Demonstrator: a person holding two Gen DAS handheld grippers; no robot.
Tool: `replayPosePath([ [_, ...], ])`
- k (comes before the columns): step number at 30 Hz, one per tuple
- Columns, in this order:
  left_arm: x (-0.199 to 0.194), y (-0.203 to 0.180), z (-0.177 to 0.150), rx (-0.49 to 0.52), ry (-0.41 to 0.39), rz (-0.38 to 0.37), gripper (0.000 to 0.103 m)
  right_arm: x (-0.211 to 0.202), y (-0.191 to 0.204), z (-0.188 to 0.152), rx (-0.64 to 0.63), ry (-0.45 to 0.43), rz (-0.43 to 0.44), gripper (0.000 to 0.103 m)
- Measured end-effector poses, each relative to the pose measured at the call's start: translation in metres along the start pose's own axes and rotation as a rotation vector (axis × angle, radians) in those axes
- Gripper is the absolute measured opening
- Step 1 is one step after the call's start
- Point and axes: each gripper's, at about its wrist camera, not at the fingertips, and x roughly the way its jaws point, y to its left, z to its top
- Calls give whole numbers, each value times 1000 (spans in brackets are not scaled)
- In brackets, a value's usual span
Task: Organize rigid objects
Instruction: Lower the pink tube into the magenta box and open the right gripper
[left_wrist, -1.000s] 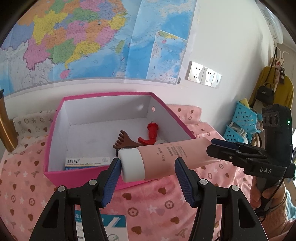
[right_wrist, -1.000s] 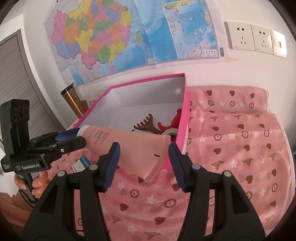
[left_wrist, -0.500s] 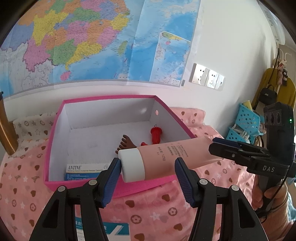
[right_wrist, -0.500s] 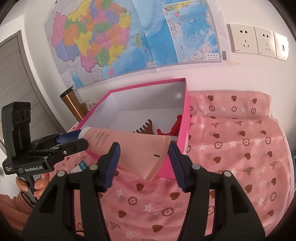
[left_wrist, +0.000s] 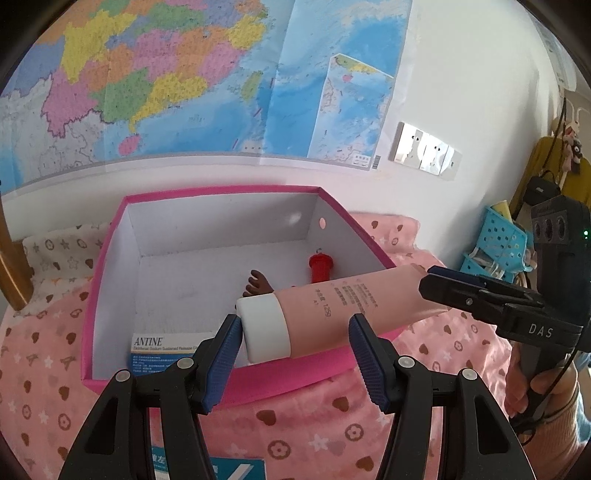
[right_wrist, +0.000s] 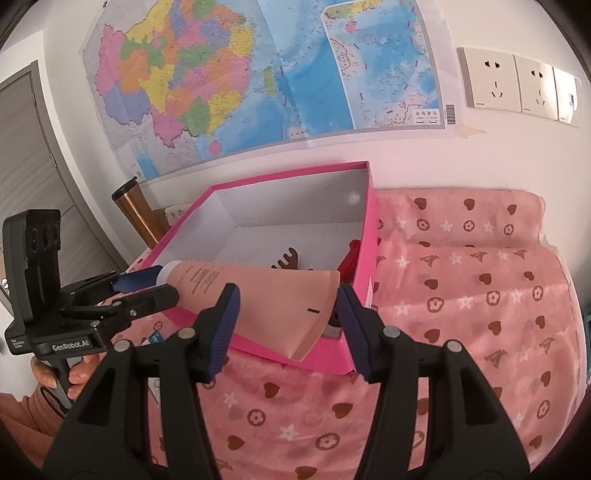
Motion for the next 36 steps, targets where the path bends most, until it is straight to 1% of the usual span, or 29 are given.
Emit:
replayPosePath([
  [8,8,4,3,-6,8,4,60,9,-2,6,-7,8,-11,57],
  [17,25,11,5,-18,41,25,60,23,-5,10,-16,32,-20,57],
  [25,37,20,8,-29,65,19,60,34,-4,11,-35,51,-45,57],
  [33,54,30,7,-63,108,5,60,44,-2,13,-60,63,-70,57],
  [36,56,30,7,-59,112,1,59,46,-3,14,-61,63,-73,57],
])
